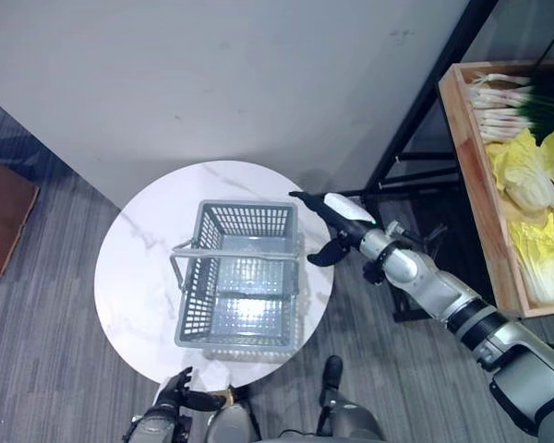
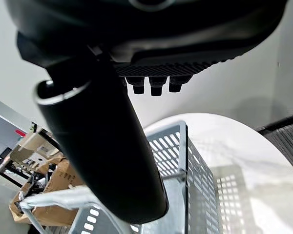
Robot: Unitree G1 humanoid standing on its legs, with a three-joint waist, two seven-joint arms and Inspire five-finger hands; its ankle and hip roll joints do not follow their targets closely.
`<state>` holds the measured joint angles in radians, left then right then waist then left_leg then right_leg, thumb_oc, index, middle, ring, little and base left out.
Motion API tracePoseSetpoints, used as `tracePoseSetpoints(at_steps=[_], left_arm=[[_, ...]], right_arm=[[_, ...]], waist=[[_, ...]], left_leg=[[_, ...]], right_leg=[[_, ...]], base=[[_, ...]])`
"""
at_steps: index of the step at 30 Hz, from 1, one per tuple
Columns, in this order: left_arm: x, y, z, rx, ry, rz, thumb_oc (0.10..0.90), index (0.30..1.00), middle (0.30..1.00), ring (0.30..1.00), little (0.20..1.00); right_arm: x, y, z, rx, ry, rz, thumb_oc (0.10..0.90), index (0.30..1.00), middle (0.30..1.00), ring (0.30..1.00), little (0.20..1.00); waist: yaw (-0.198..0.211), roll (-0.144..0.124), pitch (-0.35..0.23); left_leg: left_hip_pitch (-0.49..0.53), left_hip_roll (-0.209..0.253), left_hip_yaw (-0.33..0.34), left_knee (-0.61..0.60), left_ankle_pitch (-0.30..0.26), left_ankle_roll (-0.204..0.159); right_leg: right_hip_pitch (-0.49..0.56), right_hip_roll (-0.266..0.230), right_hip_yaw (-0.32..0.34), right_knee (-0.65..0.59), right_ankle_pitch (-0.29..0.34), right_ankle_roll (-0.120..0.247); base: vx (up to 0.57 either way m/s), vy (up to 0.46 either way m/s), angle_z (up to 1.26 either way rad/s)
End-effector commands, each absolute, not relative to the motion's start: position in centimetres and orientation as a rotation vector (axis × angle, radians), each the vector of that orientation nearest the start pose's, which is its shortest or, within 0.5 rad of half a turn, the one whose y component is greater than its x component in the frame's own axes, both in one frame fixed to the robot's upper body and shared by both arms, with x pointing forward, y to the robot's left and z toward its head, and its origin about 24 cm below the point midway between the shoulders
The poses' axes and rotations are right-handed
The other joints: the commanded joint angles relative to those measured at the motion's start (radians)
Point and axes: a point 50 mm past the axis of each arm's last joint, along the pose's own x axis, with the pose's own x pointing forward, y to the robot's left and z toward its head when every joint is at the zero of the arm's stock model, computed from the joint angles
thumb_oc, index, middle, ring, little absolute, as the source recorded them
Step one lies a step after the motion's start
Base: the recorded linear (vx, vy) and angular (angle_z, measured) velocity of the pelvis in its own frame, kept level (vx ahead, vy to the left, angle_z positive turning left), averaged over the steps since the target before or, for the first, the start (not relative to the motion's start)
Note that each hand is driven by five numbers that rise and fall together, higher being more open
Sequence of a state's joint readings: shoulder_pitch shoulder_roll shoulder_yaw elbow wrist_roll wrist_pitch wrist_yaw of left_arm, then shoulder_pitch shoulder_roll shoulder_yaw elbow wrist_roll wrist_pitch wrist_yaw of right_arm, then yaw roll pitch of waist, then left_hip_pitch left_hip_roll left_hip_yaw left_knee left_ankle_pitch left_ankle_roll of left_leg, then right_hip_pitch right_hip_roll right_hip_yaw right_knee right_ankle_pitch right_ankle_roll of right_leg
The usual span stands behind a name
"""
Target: Get the vegetables into the basket
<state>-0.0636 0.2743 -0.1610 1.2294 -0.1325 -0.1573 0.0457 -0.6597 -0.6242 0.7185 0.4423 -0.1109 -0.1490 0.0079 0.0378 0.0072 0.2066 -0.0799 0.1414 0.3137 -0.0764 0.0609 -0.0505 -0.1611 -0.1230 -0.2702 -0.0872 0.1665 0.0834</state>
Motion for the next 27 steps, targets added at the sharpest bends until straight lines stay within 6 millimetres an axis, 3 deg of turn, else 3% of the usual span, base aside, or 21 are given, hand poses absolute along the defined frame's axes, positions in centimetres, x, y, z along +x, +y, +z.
tracePoseSetpoints(at_steps=[1,5,6,8,11,20,24,27], left_arm=[[12.6,27.4,-13.8,0.349,1.016,0.175,0.9,1.0,1.0,1.0,1.0],[13.0,27.5,-13.6,0.354,1.001,0.182,0.9,1.0,1.0,1.0,1.0],[16.9,24.3,-13.3,0.38,0.944,0.116,0.9,1.0,1.0,1.0,1.0],[14.2,24.2,-14.4,0.39,1.01,0.118,0.9,1.0,1.0,1.0,1.0],[12.5,24.5,-14.9,0.411,1.055,0.118,0.9,1.0,1.0,1.0,1.0],[12.3,24.7,-14.8,0.442,1.053,0.11,0.9,1.0,1.0,1.0,1.0],[12.3,24.6,-14.8,0.451,1.046,0.104,0.9,1.0,1.0,1.0,1.0],[12.6,24.5,-14.7,0.471,1.031,0.09,0.9,1.0,1.0,1.0,1.0]], right_arm=[[35.4,-10.4,14.5,-0.966,-0.426,0.516,0.9,1.0,1.0,1.0,1.0],[35.7,-9.7,14.4,-0.975,-0.422,0.518,0.9,1.0,1.0,1.0,1.0],[35.6,-8.5,13.6,-0.968,-0.41,0.551,0.9,1.0,1.0,1.0,1.0],[35.4,-8.1,13.2,-0.943,-0.416,0.548,0.9,1.0,1.0,1.0,1.0],[35.5,-8.4,13.0,-0.903,-0.397,0.527,0.9,1.0,1.0,1.0,1.0],[34.9,-7.9,14.3,-0.916,-0.484,0.529,0.9,1.0,1.0,1.0,1.0],[35.7,-9.5,15.4,-1.06,-0.546,0.399,0.9,1.0,1.0,1.0,1.0],[36.5,-11.2,17.9,-1.212,-0.642,0.259,0.9,1.0,1.0,1.0,1.0]], waist=[[0.007,-0.035,-0.042],[0.016,-0.037,-0.036],[-0.001,-0.044,-0.036],[0.008,-0.056,-0.043],[0.025,-0.062,-0.047],[0.025,-0.069,-0.053],[0.026,-0.071,-0.059],[0.027,-0.072,-0.07]], left_leg=[[-0.089,0.036,-0.001,-0.011,0.112,-0.096],[-0.1,0.033,-0.006,-0.011,0.114,-0.094],[-0.097,0.035,-0.001,-0.011,0.112,-0.096],[-0.1,0.035,-0.007,-0.011,0.11,-0.095],[-0.106,0.032,-0.014,-0.011,0.108,-0.093],[-0.099,0.024,-0.017,-0.011,0.099,-0.087],[-0.092,0.023,-0.013,-0.011,0.093,-0.085],[-0.084,0.023,-0.01,-0.011,0.089,-0.084]], right_leg=[[0.021,-0.111,0.066,0.01,0.008,0.118],[0.013,-0.115,0.066,0.01,0.011,0.119],[0.011,-0.114,0.069,0.01,0.01,0.118],[0.012,-0.112,0.067,0.01,0.008,0.115],[0.014,-0.114,0.059,0.009,0.006,0.116],[0.02,-0.119,0.061,0.011,0.004,0.119],[0.026,-0.12,0.063,0.009,0.004,0.12],[0.031,-0.119,0.066,0.007,0.005,0.121]], base=[[-0.01,0.007,0.04],[0.0,0.001,0.01],[0.0,0.0,0.0],[0.04,-0.031,0.01],[0.02,-0.042,0.02],[0.0,0.001,0.01],[0.0,0.0,0.0],[0.0,0.0,0.0]])
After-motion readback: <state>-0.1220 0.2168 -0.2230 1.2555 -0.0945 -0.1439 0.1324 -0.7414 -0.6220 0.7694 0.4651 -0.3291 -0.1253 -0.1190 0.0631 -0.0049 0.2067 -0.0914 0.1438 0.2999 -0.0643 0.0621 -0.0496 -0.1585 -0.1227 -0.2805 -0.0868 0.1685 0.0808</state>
